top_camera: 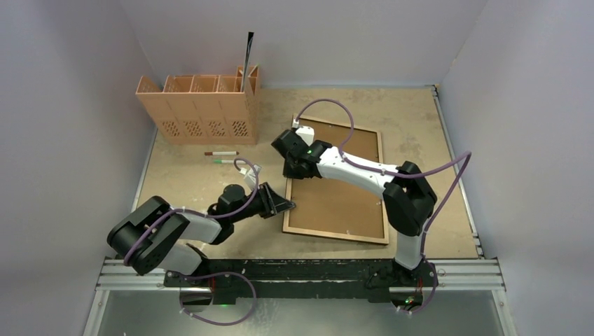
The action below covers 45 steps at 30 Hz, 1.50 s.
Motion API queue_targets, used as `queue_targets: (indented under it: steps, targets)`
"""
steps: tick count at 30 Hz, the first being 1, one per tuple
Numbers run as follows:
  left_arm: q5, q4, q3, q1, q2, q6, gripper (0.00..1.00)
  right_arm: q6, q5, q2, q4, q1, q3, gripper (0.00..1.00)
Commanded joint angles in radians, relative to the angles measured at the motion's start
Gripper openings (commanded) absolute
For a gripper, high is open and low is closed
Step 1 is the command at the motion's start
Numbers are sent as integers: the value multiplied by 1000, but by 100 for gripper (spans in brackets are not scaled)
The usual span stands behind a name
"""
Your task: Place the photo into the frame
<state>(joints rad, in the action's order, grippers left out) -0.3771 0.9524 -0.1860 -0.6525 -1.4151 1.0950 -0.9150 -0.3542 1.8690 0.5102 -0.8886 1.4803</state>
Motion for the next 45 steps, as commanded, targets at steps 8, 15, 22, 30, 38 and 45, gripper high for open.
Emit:
queue_targets:
  steps: [8, 15, 22, 30, 38, 45]
  targets:
    - [-145, 135, -34, 11, 34, 29, 0, 29, -117, -74, 47, 42, 60, 44]
    - [-79, -364, -214, 17, 204, -180, 0, 75, -145, -144, 94, 94, 127, 57]
    - [19, -889, -501, 62, 246, -424, 0, 116, -40, -245, 12, 168, 117, 67]
    - [100, -1098, -740, 90, 219, -545, 0, 159, 35, -285, -41, 242, 126, 81]
    - [235, -1281, -916, 90, 186, -714, 0, 189, 142, -245, -66, 295, 189, 82]
    - [214, -1337, -1050, 89, 157, -760, 0, 196, 224, -124, -30, 298, 335, 82]
